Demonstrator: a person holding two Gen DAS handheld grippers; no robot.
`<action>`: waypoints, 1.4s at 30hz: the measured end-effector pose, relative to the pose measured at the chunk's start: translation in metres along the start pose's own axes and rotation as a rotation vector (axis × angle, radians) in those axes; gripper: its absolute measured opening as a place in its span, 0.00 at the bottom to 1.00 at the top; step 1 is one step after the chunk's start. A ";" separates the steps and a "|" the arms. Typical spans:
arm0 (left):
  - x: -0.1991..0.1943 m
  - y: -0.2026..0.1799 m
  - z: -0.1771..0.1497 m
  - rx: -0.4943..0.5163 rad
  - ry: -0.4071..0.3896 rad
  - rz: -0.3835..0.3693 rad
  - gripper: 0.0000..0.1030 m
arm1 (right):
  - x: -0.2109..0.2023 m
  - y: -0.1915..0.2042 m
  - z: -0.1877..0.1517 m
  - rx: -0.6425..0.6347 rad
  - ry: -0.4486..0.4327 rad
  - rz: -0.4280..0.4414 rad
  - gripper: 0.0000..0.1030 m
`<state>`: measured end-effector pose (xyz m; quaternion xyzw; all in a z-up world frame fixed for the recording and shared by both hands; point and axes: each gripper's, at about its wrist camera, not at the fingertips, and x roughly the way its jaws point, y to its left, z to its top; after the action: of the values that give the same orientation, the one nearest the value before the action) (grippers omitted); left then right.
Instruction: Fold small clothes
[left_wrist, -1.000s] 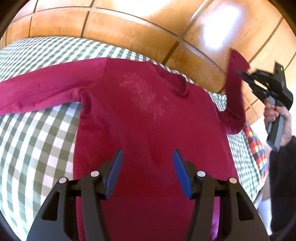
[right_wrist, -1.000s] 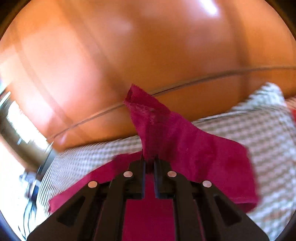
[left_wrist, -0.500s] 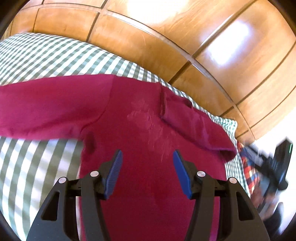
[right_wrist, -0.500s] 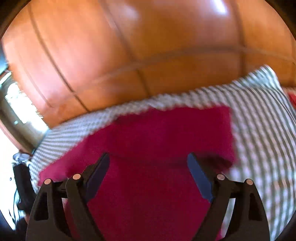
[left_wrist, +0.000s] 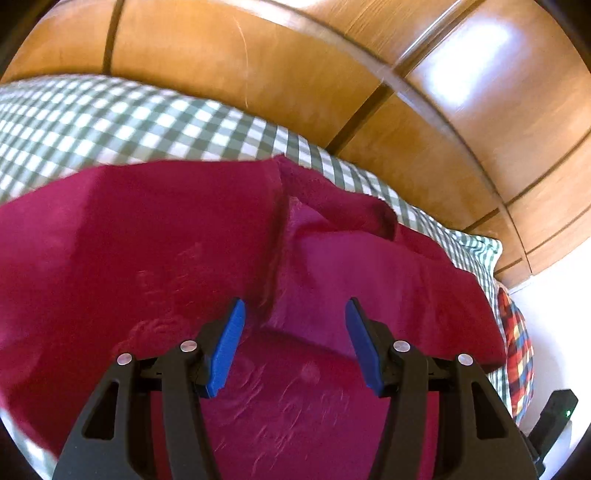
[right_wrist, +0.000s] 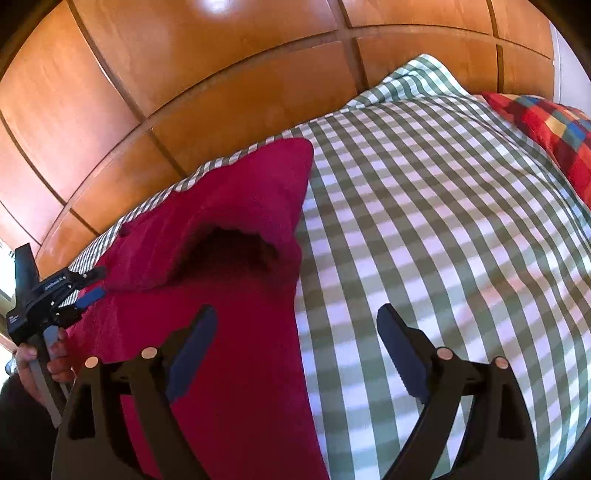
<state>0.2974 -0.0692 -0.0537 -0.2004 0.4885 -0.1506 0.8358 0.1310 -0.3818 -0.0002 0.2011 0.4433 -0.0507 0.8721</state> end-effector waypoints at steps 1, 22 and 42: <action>0.005 -0.003 0.002 0.003 0.006 0.006 0.33 | 0.007 0.004 0.004 -0.002 -0.011 -0.013 0.86; -0.039 0.057 -0.013 0.054 -0.097 0.222 0.06 | 0.033 0.005 0.005 -0.056 0.022 -0.154 0.86; -0.051 0.069 -0.024 0.047 -0.116 0.226 0.10 | 0.082 0.072 -0.013 -0.363 -0.006 -0.144 0.92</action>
<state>0.2559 0.0096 -0.0589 -0.1325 0.4552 -0.0550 0.8787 0.1901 -0.3034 -0.0500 0.0083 0.4557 -0.0328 0.8895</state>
